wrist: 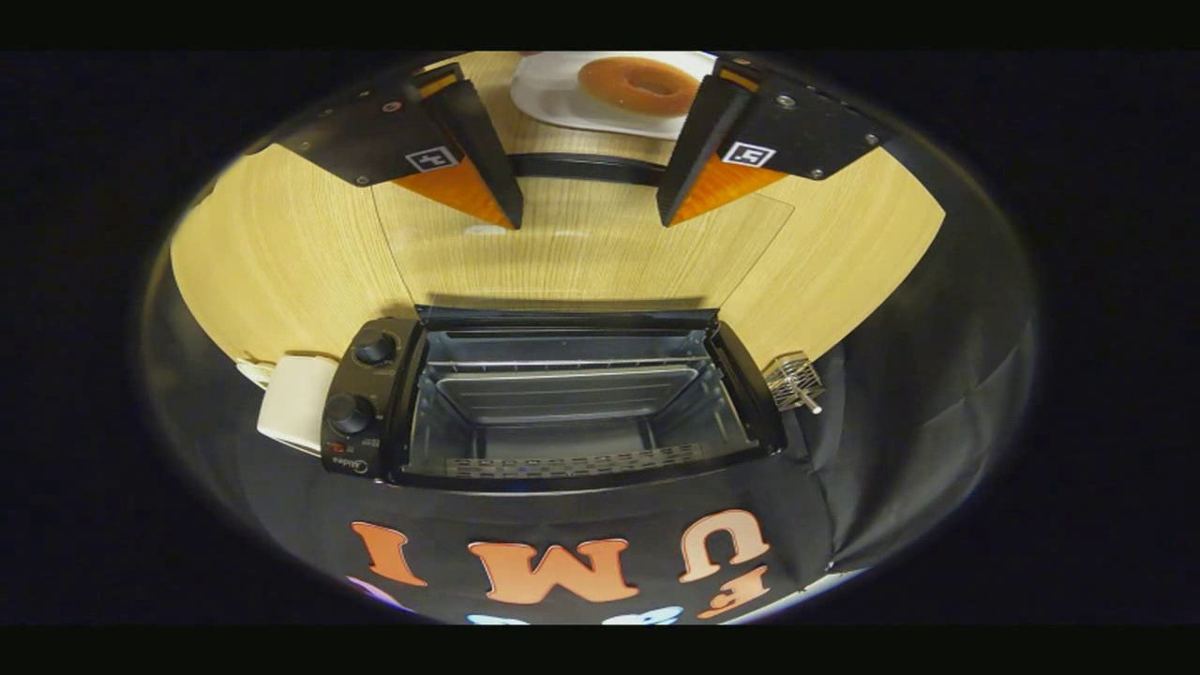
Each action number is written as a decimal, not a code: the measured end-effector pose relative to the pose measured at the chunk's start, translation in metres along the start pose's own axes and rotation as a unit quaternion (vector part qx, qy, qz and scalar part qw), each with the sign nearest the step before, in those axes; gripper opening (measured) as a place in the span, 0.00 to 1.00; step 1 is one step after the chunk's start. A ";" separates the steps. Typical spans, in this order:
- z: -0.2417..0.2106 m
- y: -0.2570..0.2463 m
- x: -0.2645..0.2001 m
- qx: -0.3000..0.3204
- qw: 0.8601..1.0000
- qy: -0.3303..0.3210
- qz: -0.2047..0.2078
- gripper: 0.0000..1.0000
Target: Open the toaster oven, put the food inside, and close the toaster oven door.
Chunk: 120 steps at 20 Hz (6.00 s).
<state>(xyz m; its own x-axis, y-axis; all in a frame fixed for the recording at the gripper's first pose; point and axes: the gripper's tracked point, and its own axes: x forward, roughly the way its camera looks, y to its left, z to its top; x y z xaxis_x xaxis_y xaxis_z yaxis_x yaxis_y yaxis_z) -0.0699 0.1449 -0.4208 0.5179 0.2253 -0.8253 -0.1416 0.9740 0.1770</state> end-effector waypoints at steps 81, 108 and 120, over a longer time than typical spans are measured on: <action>0.155 -0.004 0.063 0.153 0.970 -0.190 0.008 0.97; -0.047 0.009 -0.015 0.037 0.998 -0.017 -0.045 0.98; -0.042 0.018 -0.013 0.073 0.997 -0.004 -0.030 0.97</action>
<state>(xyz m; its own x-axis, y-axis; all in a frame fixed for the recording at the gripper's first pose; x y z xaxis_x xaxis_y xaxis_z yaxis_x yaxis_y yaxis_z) -0.1144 0.1587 -0.4290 0.5279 0.1655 -0.8330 0.0147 0.9789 0.2038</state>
